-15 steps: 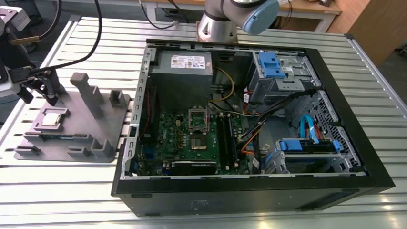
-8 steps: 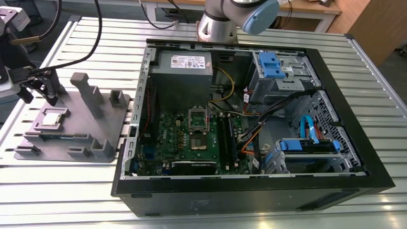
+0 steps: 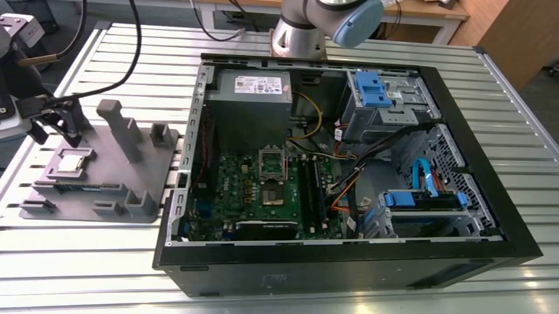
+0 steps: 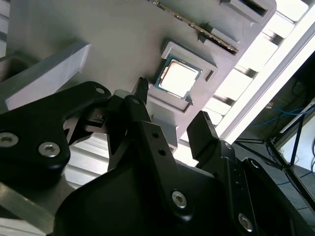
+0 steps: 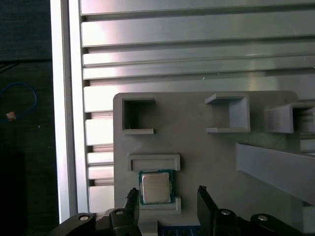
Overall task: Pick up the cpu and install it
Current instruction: 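Pick up the cpu and move it towards the insertion slot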
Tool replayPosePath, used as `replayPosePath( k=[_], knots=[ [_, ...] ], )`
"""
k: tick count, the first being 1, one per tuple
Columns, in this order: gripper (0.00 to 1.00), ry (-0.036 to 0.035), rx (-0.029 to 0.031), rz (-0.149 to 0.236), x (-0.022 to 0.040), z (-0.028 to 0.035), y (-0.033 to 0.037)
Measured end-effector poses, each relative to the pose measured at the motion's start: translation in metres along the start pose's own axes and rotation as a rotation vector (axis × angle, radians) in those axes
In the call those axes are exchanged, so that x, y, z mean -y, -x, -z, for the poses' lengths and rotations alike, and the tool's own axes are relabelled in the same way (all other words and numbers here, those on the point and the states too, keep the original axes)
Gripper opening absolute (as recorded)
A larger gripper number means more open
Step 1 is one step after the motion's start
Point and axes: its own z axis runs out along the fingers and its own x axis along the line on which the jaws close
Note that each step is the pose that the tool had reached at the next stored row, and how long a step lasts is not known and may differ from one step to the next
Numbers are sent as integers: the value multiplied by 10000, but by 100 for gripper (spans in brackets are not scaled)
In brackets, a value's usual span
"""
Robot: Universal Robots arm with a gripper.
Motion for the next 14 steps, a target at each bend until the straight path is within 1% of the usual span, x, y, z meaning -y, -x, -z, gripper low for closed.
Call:
replayPosePath(
  k=[7, 14],
  knots=[
    [59, 0, 0, 0, 3, -61, -1],
    [59, -1, -1, 0, 3, -68, -1]
  ],
)
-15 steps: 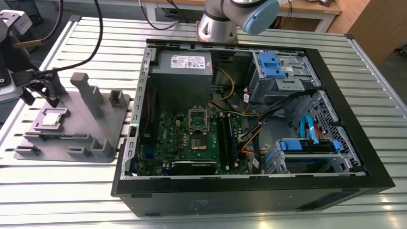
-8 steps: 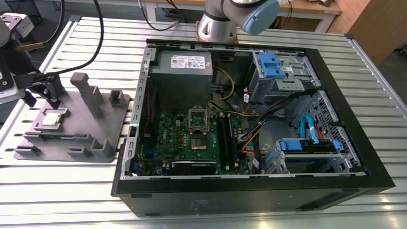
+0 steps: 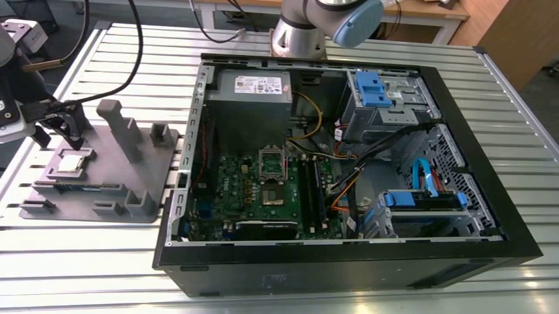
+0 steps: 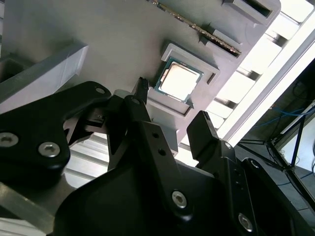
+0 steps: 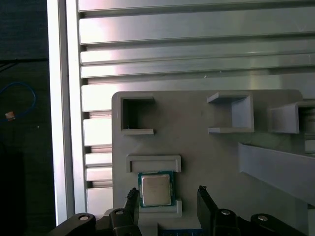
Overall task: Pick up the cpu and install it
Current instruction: 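Pick up the cpu and move it towards the insertion slot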
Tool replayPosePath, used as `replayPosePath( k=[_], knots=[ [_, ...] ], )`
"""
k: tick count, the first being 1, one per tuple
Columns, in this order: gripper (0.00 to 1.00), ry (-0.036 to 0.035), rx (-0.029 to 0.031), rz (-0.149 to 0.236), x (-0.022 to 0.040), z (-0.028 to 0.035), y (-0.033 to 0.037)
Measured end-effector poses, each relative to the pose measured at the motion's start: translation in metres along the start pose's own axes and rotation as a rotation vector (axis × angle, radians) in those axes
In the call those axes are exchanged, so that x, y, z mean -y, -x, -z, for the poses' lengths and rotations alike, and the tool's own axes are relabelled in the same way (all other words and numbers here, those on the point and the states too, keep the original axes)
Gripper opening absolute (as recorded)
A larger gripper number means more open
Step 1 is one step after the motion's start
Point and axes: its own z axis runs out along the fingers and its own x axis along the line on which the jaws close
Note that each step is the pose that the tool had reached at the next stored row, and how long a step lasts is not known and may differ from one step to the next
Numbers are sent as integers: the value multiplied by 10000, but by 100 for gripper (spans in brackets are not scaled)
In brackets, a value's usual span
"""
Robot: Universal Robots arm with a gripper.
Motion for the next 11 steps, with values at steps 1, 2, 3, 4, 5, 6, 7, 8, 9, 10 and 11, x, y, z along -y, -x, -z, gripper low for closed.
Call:
replayPosePath(
  k=[1, 2, 3, 4, 5, 6, 7, 8, 9, 10, 11],
  knots=[
    [59, 0, 0, 0, 0, 0, 0],
    [59, 0, 0, 0, 0, -2, 0],
    [59, 2, 3, 0, 0, -6, 0],
    [59, 3, 4, 0, 0, -11, 0],
    [59, 2, 2, 0, 0, -16, 0],
    [59, 0, 1, 0, 1, -20, 0],
    [59, 1, 1, 0, 1, -26, 0],
    [59, 1, 1, 0, 1, -33, 0],
    [59, 0, 0, 0, 2, -39, 0],
    [59, 0, 0, 0, 2, -44, 0],
    [59, 1, 1, 0, 2, -51, 0]
  ],
)
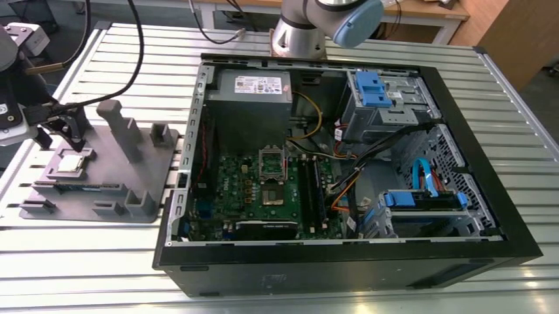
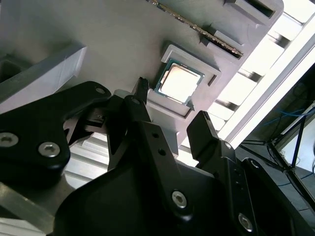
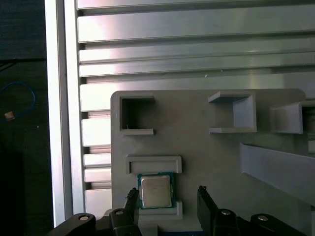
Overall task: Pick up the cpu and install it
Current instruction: 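Pick up the cpu and move it towards the insertion slot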
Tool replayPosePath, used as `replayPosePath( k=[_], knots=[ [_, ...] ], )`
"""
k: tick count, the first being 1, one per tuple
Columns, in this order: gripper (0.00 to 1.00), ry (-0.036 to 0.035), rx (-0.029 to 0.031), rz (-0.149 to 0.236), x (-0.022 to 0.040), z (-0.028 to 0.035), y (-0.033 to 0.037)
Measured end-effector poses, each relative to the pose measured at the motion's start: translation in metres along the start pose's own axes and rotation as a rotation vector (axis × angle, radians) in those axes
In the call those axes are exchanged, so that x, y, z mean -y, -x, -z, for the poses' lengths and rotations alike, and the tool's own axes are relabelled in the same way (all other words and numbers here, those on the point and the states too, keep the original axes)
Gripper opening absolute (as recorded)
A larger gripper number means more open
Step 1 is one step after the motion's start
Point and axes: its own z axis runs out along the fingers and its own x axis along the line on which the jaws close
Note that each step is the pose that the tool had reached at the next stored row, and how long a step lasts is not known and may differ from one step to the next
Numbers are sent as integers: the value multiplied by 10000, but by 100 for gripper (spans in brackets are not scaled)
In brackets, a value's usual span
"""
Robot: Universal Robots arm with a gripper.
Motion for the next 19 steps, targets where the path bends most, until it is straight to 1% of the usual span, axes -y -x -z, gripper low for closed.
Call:
replayPosePath(
  k=[9, 19],
  knots=[
    [59, -4, 0, 0, 5, -94, 0],
    [59, -4, 0, 1, 7, -122, -1]
  ],
)
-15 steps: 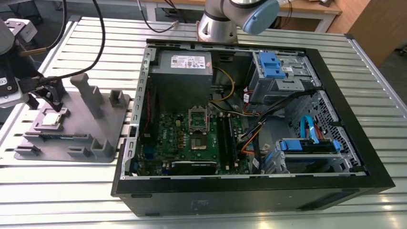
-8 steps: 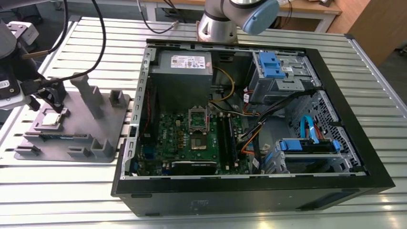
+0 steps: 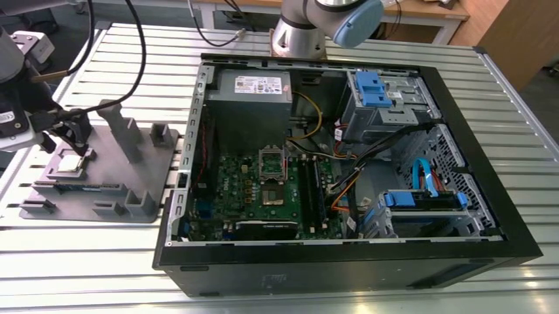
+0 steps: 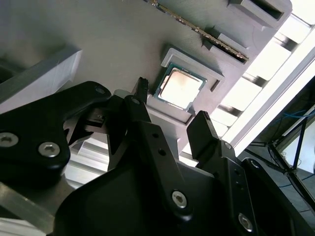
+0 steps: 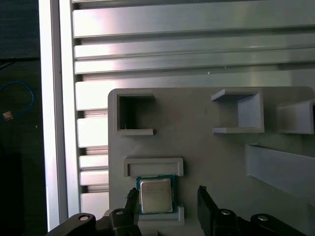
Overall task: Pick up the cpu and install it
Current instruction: 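Pick up the cpu and move it towards the insertion slot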
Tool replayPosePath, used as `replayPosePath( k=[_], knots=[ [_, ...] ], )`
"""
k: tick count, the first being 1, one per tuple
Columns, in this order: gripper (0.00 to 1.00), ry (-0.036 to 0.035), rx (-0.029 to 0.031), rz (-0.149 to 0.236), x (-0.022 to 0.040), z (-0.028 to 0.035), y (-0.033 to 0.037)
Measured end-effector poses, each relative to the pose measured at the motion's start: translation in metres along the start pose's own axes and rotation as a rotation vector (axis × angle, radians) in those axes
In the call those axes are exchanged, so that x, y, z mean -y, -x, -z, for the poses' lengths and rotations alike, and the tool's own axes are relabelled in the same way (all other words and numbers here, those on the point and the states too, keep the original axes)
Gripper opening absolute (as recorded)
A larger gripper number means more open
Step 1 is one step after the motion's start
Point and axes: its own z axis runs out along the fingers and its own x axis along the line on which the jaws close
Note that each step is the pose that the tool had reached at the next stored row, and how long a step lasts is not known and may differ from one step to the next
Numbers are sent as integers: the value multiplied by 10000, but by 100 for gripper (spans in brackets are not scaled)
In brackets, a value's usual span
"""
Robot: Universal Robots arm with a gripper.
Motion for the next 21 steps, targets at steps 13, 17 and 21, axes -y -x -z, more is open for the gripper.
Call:
replayPosePath(
  k=[13, 17, 21],
  knots=[
    [59, 1, 1, 0, 8, -91, -62],
    [59, 1, 0, 32, 14, -139, -81],
    [59, 1, -8, 214, 16, -187, -85]
  ],
)
